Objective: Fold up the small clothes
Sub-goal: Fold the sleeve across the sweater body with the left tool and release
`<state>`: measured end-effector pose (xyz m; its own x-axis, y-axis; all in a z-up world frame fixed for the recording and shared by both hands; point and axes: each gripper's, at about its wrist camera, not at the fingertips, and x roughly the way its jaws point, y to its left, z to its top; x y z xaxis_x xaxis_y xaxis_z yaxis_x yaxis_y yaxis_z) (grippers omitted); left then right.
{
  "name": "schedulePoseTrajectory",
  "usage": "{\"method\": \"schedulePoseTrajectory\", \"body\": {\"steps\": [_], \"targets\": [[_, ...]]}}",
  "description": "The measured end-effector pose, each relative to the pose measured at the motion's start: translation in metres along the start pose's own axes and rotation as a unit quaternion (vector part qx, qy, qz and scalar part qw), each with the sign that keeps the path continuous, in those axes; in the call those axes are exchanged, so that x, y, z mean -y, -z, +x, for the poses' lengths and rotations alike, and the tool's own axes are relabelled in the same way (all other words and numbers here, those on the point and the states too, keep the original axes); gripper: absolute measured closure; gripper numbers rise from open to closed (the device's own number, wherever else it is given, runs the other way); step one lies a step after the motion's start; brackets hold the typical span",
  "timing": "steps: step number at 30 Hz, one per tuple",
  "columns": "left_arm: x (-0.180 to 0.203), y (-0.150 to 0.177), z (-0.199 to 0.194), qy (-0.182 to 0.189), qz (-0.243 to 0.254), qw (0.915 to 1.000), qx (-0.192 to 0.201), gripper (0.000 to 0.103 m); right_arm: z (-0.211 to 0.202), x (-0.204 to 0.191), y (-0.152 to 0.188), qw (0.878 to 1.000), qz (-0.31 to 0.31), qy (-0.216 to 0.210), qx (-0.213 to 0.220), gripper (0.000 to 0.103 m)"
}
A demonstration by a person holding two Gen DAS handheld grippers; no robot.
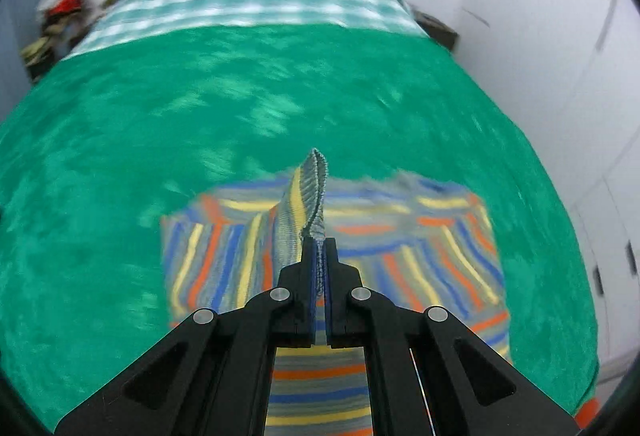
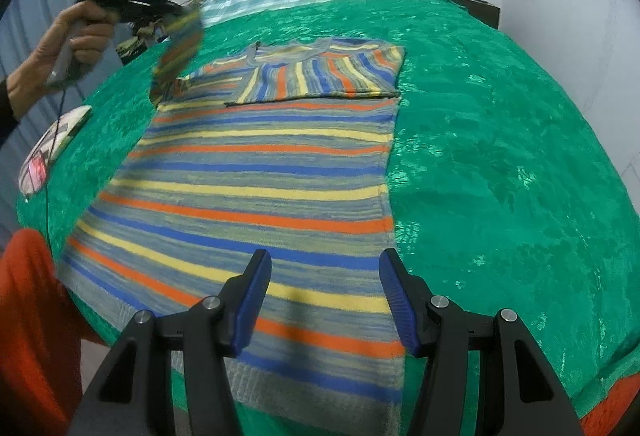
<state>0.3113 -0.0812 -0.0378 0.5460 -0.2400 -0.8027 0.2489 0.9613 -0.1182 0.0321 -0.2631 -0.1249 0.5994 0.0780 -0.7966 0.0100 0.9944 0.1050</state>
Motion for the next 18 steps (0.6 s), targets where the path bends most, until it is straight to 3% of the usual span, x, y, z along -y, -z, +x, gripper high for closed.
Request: {"method": "schedulePoseTrajectory", "body": {"steps": [2, 3, 4, 8, 9, 10, 12, 14, 17, 18], "targets": [[0.026, 0.011, 0.029, -0.008, 0.026, 0.999, -0.036, 0.085, 0.0, 0.004, 0.0, 1.0, 0.009, 0.0, 0.001, 0.046], [0.036, 0.018, 0.045, -0.027, 0.04, 0.9969, -0.063, 0.056, 0.0, 0.006, 0.0, 1.0, 0.014, 0.0, 0.0, 0.046], [0.034, 0.027, 0.048, -0.04, 0.047, 0.9957, -0.07, 0.041, 0.001, 0.007, 0.0, 1.0, 0.018, 0.001, -0.001, 0.046], [0.012, 0.048, 0.03, -0.026, 0.032, 0.9981, -0.046, 0.035, 0.0, 0.012, 0.0, 1.0, 0.028, -0.002, 0.001, 0.046], [-0.002, 0.047, 0.025, -0.029, 0.019, 0.9988, -0.036, 0.027, 0.0, 0.012, 0.0, 1.0, 0.029, -0.002, 0.001, 0.045], [-0.024, 0.051, 0.018, -0.042, -0.004, 0.9989, -0.021, 0.02, 0.0, 0.013, 0.0, 1.0, 0.029, -0.002, 0.001, 0.044], [-0.059, 0.054, 0.015, -0.074, -0.042, 0.9963, -0.012, 0.016, 0.004, 0.013, 0.0, 0.999, 0.033, -0.005, -0.003, 0.044], [-0.079, 0.064, 0.034, -0.108, -0.047, 0.9921, -0.044, 0.016, 0.01, 0.013, -0.001, 0.999, 0.036, -0.009, -0.009, 0.044], [-0.087, 0.093, 0.075, -0.181, 0.025, 0.9759, -0.119, 0.02, 0.014, 0.011, -0.002, 0.999, 0.035, -0.01, -0.012, 0.044], [-0.085, 0.102, 0.079, -0.194, 0.052, 0.9716, -0.125, 0.02, 0.013, 0.01, -0.001, 0.999, 0.033, -0.009, -0.013, 0.044]]}}
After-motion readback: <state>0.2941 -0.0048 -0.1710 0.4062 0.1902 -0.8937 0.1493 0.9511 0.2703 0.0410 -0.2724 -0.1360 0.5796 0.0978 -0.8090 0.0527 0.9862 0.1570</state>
